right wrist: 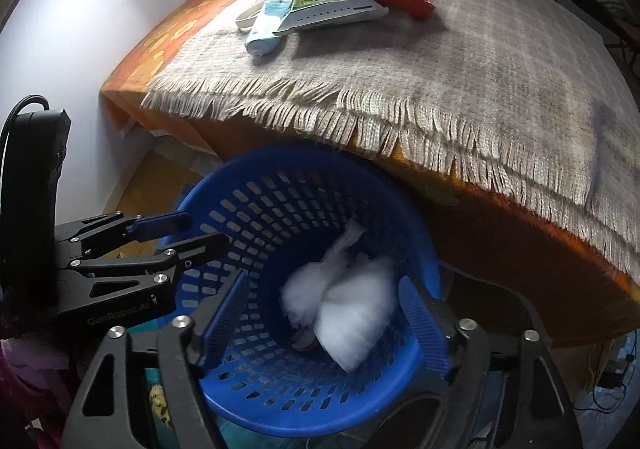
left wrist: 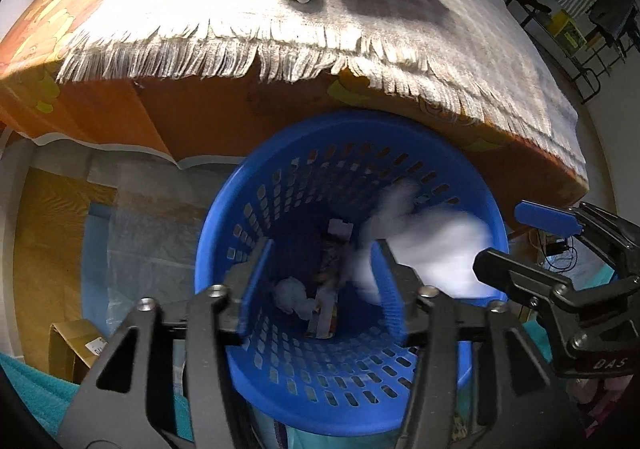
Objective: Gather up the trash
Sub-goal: 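Carry chocolate bar and plastic bag to the basket and release both, then move both tools back over the cloth toward the carton and tube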
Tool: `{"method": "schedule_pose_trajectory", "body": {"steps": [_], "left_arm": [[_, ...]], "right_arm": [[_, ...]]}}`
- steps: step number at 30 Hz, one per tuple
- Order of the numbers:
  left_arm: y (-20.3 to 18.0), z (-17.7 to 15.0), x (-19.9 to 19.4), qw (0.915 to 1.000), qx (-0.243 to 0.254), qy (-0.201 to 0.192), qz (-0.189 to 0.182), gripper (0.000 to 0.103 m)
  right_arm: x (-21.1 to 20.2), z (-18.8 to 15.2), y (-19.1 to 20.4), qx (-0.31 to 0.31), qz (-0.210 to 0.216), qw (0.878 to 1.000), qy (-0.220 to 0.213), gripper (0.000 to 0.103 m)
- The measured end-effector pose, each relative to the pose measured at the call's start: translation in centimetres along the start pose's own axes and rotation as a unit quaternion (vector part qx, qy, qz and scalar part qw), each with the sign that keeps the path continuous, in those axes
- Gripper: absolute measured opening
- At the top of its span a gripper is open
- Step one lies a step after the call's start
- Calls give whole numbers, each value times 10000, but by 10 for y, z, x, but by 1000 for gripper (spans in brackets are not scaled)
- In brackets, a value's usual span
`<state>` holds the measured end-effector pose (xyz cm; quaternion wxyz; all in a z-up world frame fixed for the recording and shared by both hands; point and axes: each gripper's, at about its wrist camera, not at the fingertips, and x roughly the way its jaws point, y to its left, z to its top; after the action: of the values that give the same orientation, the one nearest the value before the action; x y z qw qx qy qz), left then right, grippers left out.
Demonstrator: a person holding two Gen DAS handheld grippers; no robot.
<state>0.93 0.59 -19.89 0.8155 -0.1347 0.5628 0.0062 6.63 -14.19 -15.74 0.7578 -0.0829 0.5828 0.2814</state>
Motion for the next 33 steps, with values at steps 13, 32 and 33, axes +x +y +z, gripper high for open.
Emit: {"method": "schedule_pose_trajectory", "body": {"steps": [13, 32, 33], "left_arm": [[0, 3, -1, 10000, -59, -31, 52, 63], [-3, 17, -10, 9999, -72, -126, -52, 63], [-3, 19, -11, 9999, -80, -139, -55, 63]], "right_arm": [[-2, -1, -5, 129, -85, 9999, 55, 89], [-26, 23, -13, 59, -191, 9990, -398, 94], [-28, 27, -14, 45, -196, 9988, -437, 94]]}}
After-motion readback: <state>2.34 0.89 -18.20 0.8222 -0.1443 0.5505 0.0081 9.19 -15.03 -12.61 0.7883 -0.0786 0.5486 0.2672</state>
